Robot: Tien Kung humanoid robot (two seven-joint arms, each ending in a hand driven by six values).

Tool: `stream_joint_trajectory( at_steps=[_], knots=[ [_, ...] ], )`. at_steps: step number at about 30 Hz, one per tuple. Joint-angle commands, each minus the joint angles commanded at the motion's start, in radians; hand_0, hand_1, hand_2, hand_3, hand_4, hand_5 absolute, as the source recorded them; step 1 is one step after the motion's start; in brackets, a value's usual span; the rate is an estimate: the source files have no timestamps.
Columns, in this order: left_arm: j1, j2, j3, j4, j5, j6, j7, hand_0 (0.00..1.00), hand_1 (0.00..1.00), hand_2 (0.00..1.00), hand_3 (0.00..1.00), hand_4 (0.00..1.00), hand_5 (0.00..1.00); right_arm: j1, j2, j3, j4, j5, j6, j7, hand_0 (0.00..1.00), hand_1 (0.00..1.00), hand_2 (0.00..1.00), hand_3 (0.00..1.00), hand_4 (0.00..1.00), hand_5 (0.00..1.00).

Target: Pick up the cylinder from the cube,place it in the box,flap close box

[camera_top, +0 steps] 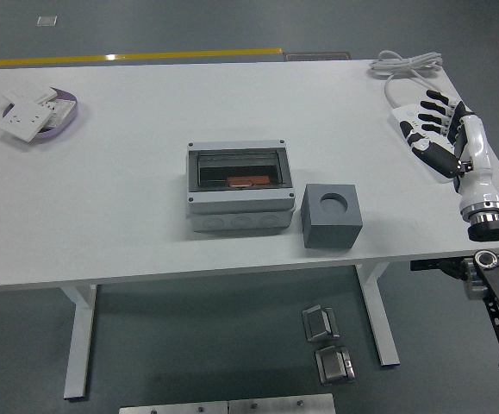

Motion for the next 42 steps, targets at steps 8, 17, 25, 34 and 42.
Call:
stream_joint_trajectory(
  at_steps=[8,17,25,34,42],
  knots=[
    [-0.004,-0.003,-0.002,0.0,-0.005,-0.002,-0.006,0.597,0.622,0.57,0.605,0.661,0.295,-0.004,0.0,0.03,0.005,0.026,-0.009,0.022,0.693,0.713,0.769,0.808,0.825,0.179],
    [-0.01,-0.008,-0.021,0.0,-0.008,-0.002,-0.007,0.597,0.622,0.57,0.606,0.66,0.292,-0.007,0.005,0.061,-0.004,0.041,-0.011,0.021,0.744,0.724,0.77,0.804,0.835,0.192],
    [-0.01,-0.005,-0.037,0.0,-0.013,-0.002,-0.01,0.597,0.622,0.57,0.606,0.66,0.291,-0.02,0.014,0.087,-0.007,0.058,-0.011,0.025,0.747,0.726,0.77,0.799,0.835,0.196],
    [-0.016,-0.007,-0.046,0.0,-0.013,-0.008,-0.005,0.597,0.622,0.57,0.606,0.659,0.289,-0.034,0.03,0.116,-0.008,0.062,-0.015,0.027,0.747,0.726,0.772,0.801,0.835,0.192],
    [-0.019,-0.01,-0.058,0.0,-0.009,-0.007,-0.003,0.597,0.622,0.57,0.606,0.66,0.288,-0.03,0.034,0.126,-0.004,0.068,-0.028,0.038,0.755,0.729,0.773,0.798,0.835,0.203]
  ],
)
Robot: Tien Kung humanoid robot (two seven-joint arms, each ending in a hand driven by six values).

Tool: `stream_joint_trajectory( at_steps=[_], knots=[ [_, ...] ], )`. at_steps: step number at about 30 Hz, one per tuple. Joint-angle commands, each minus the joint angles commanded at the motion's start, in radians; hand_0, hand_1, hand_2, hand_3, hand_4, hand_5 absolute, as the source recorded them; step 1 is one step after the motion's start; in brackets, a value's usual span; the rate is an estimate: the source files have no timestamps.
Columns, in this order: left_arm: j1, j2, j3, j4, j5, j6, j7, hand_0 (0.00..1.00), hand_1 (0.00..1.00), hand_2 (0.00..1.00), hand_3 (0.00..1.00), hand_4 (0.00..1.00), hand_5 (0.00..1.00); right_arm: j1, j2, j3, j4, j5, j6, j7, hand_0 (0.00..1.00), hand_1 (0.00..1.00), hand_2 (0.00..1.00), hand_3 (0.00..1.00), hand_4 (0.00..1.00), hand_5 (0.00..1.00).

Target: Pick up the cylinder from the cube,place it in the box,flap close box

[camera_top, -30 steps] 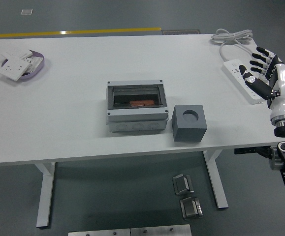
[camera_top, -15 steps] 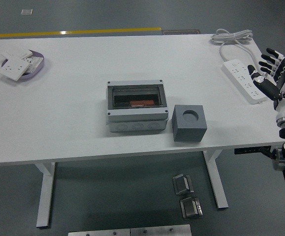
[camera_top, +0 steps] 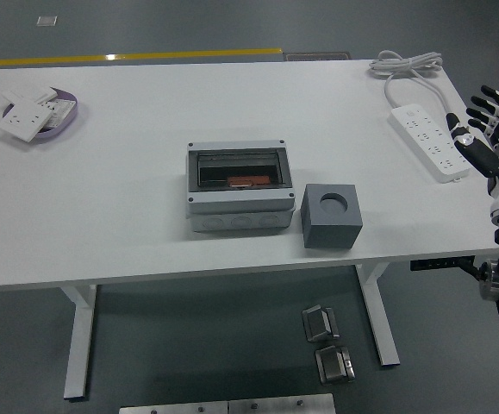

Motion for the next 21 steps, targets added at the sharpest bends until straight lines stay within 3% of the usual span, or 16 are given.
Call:
stream_joint_trajectory(
  at_steps=[21],
  knots=[
    [-0.005,-0.007,-0.012,0.0,0.002,0.001,-0.003,0.598,0.622,0.57,0.606,0.659,0.29,-0.002,0.001,0.001,0.002,0.003,0.004,-0.002,0.767,0.745,0.784,0.795,0.844,0.236]
  ],
)
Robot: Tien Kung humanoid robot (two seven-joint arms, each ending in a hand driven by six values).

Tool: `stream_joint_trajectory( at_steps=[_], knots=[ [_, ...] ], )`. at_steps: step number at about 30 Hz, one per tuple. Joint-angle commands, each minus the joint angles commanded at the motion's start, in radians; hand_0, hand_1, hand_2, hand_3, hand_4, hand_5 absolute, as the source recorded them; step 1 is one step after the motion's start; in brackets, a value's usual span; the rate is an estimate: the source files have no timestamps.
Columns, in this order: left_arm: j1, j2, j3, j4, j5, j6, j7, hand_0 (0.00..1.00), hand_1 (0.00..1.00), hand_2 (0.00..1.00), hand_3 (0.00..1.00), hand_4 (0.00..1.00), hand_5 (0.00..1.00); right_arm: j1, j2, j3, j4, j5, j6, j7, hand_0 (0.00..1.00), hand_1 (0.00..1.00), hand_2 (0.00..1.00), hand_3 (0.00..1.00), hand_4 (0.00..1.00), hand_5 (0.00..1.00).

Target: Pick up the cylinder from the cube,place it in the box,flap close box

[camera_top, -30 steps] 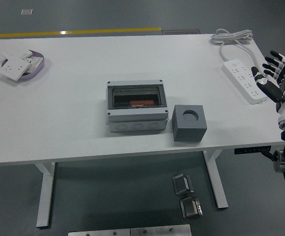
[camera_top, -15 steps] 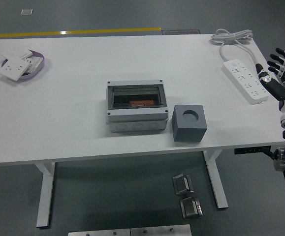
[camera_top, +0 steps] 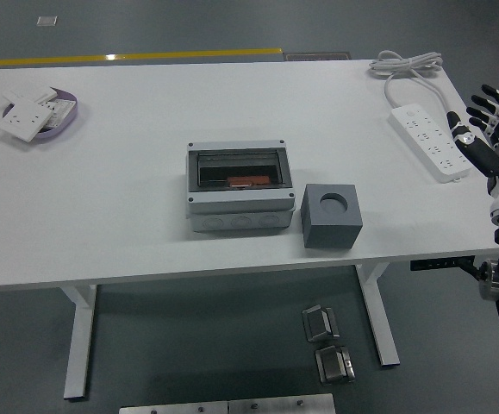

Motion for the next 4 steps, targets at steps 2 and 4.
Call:
stream_joint_trajectory(
  at_steps=[2,4],
  knots=[
    [0.0,0.0,0.0,0.0,0.0,0.0,0.0,0.598,0.622,0.57,0.606,0.658,0.289,0.001,0.0,0.0,0.0,-0.001,0.0,0.0,0.768,0.745,0.784,0.795,0.846,0.245],
    [-0.001,0.0,-0.001,0.0,0.0,0.0,0.001,0.598,0.622,0.57,0.606,0.658,0.289,0.002,0.001,-0.001,0.0,-0.001,0.0,-0.001,0.768,0.745,0.784,0.795,0.846,0.245]
  ],
)
